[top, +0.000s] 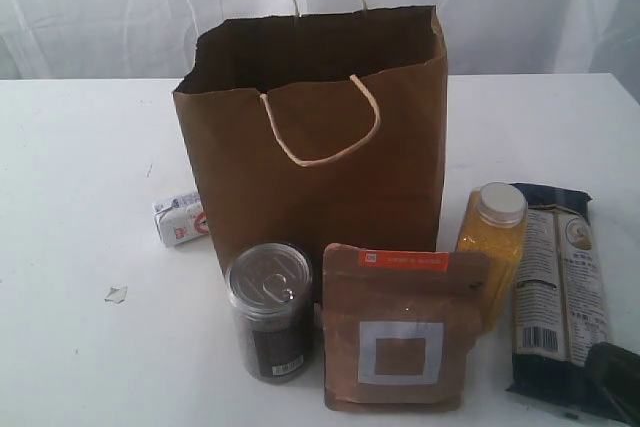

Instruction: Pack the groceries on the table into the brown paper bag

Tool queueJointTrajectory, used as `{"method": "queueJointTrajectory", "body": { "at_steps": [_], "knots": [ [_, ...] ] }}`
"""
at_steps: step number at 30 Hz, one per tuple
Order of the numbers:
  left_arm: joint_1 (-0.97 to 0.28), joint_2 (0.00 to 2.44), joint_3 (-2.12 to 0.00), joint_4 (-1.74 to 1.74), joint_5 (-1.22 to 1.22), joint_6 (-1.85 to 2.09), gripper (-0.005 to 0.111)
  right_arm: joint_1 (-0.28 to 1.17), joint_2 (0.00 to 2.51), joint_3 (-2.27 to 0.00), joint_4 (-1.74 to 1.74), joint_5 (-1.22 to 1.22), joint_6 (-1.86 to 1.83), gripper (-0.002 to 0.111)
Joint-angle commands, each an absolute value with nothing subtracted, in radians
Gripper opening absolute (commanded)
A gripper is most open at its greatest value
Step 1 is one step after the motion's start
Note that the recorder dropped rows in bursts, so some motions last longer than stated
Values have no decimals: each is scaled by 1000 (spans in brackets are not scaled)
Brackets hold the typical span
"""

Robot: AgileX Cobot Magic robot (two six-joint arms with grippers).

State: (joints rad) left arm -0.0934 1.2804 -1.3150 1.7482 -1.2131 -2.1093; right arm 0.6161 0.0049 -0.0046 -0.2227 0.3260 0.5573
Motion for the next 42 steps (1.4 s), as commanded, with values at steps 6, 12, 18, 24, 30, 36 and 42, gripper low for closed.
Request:
{"method": "queueJointTrajectory", "body": {
  "at_steps": [6, 12, 18, 24, 30, 36, 42],
  "knots": [
    [-90, 1268, -1316, 1744, -1221, -2113, 105, 617, 0, 0, -237, 312, 558, 0],
    [-90, 1268, -1316, 1744, -1221, -2113, 105, 617, 0, 0, -229, 350, 449, 0],
    [-90, 1268, -1316, 1744, -1221, -2113, 105, 593, 0, 0, -140, 350, 142, 0],
    [-90, 1268, -1316, 1744, -1221, -2113, 105, 594, 0, 0, -136, 343, 142, 0],
    [-90, 1268, -1316, 1744, -1221, -2113, 105, 594, 0, 0, -136, 343, 142, 0],
    [-90, 1268, -1316, 1744, -1221, -2113, 105, 594, 0, 0, -136, 343, 142, 0],
    [-90, 1268, -1316, 1723, -1221, -2075, 105, 594, 0, 0, -136, 343, 142, 0]
  ]
}}
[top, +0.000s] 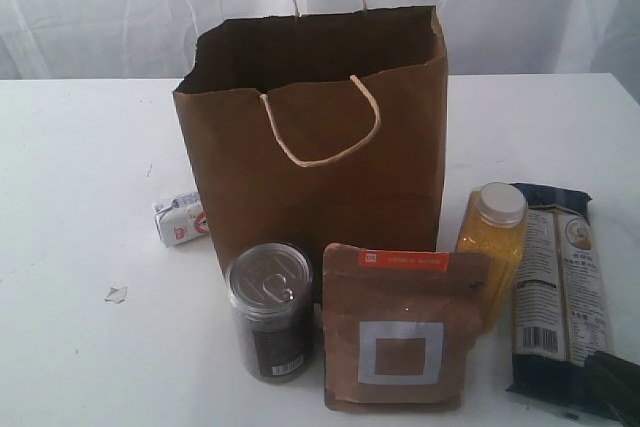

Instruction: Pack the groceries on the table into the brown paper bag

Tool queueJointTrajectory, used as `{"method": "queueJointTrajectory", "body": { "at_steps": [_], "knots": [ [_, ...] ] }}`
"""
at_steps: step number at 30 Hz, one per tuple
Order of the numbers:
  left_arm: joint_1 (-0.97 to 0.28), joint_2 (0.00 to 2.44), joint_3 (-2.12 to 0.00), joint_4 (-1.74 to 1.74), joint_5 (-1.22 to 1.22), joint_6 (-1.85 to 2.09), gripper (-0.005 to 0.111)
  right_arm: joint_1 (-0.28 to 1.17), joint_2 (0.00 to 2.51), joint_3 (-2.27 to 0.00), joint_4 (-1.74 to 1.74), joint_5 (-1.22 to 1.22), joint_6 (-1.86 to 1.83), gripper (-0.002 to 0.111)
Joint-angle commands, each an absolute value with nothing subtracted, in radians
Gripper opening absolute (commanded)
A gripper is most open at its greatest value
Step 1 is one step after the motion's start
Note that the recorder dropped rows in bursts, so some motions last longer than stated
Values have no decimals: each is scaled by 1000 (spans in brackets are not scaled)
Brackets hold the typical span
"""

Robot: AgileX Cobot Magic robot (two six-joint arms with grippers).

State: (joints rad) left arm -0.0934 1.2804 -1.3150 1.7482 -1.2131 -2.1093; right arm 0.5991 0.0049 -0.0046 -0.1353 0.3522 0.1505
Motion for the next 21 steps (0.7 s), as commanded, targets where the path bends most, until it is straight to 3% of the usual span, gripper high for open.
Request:
{"method": "queueJointTrajectory", "body": {
  "at_steps": [1, 15, 18, 19, 20, 21],
  "knots": [
    [-90, 1268, -1316, 1702, -1221, -2074, 105, 594, 0, 0, -136, 343, 142, 0],
    [-92, 1214, -1189, 1744, -1221, -2040, 104, 594, 0, 0, -136, 343, 142, 0],
    [-69, 1135, -1189, 1744, -1221, -2040, 83, 594, 0, 0, -136, 343, 142, 0],
    [-56, 1109, -1189, 1744, -1221, -2045, 73, 594, 0, 0, -136, 343, 142, 0],
    [-28, 1059, -1189, 1744, -1221, -2063, 55, 594, 0, 0, -136, 343, 142, 0],
    [-5, 1004, -1188, 1744, -1221, -2092, 49, 594, 0, 0, -136, 343, 142, 0]
  ]
}}
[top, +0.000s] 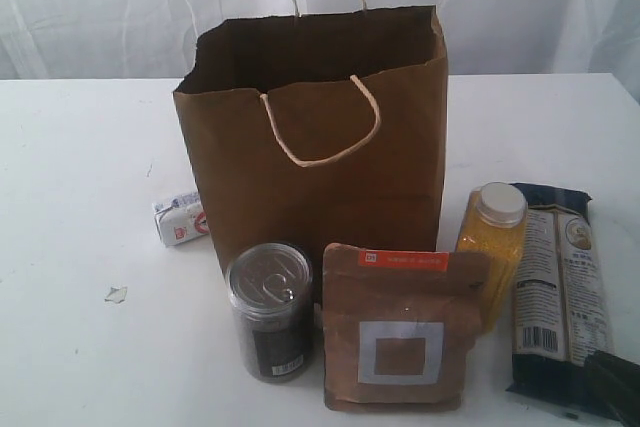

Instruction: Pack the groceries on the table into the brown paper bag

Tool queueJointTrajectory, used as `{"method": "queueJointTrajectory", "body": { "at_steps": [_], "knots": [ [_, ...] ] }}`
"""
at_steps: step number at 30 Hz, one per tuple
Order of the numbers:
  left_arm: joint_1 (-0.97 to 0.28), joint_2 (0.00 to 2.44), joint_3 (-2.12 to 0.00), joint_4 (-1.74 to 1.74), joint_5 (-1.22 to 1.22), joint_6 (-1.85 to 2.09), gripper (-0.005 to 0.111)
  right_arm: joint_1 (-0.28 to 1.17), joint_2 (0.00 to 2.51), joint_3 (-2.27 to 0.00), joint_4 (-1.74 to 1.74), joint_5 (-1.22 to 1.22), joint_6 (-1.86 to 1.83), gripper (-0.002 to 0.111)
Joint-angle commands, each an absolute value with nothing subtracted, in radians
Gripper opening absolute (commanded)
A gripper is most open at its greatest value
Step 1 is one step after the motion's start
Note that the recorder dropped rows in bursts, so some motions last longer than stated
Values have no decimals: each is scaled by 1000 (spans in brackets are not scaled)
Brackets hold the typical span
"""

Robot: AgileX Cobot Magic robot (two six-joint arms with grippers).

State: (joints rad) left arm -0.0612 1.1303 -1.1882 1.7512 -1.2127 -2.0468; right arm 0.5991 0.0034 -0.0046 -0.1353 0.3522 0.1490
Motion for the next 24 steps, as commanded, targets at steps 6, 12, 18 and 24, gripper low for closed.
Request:
{"method": "queueJointTrajectory", "body": {
  "at_steps": [6, 12, 18, 24],
  "knots": [
    [10, 833, -1108, 1744, -1221, -2117, 68, 594, 0, 0, -136, 343, 142, 0],
    [8, 740, -952, 1744, -1221, -2117, 72, 594, 0, 0, -136, 343, 142, 0],
    [7, 628, -822, 1744, -1221, -2117, 76, 594, 0, 0, -136, 343, 142, 0],
    [-13, 542, -760, 1744, -1221, -2117, 94, 594, 0, 0, -136, 343, 142, 0]
  ]
}}
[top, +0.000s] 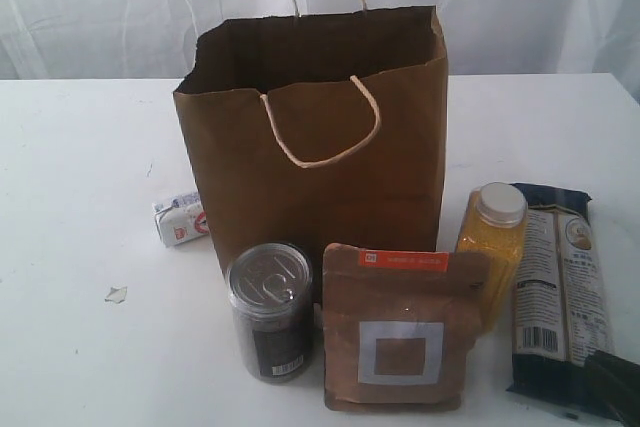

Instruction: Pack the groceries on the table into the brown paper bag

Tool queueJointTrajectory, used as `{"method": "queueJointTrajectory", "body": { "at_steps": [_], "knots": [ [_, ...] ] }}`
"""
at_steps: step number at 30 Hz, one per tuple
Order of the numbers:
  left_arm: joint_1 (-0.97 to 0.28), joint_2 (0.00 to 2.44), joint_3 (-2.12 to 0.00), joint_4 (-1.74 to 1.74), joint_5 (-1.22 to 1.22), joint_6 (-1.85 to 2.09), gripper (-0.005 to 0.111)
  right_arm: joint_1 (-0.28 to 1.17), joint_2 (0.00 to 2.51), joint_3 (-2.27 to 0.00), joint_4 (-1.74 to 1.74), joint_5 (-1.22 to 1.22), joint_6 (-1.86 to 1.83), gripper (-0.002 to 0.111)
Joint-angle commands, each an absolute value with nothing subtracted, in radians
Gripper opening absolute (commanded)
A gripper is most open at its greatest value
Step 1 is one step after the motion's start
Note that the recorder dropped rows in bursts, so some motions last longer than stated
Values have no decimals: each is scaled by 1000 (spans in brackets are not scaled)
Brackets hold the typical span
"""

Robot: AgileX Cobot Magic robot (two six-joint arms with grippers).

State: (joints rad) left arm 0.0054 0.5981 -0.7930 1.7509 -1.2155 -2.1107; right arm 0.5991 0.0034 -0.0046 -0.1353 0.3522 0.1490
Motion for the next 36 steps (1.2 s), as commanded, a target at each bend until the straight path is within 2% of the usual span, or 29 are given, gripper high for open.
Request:
{"method": "queueJointTrajectory", "body": {
  "at_steps": [1, 15, 30, 36],
  "knots": [
    [-23, 528, -750, 1744, -1221, -2117, 94, 594, 0, 0, -136, 343, 142, 0],
    [-35, 478, -539, 1744, -1218, -2113, 94, 594, 0, 0, -136, 343, 142, 0],
    [-35, 478, -513, 1744, -883, -2076, 94, 594, 0, 0, -136, 343, 142, 0],
    [-35, 478, -489, 1744, -878, -2025, 94, 594, 0, 0, -136, 343, 142, 0]
  ]
}}
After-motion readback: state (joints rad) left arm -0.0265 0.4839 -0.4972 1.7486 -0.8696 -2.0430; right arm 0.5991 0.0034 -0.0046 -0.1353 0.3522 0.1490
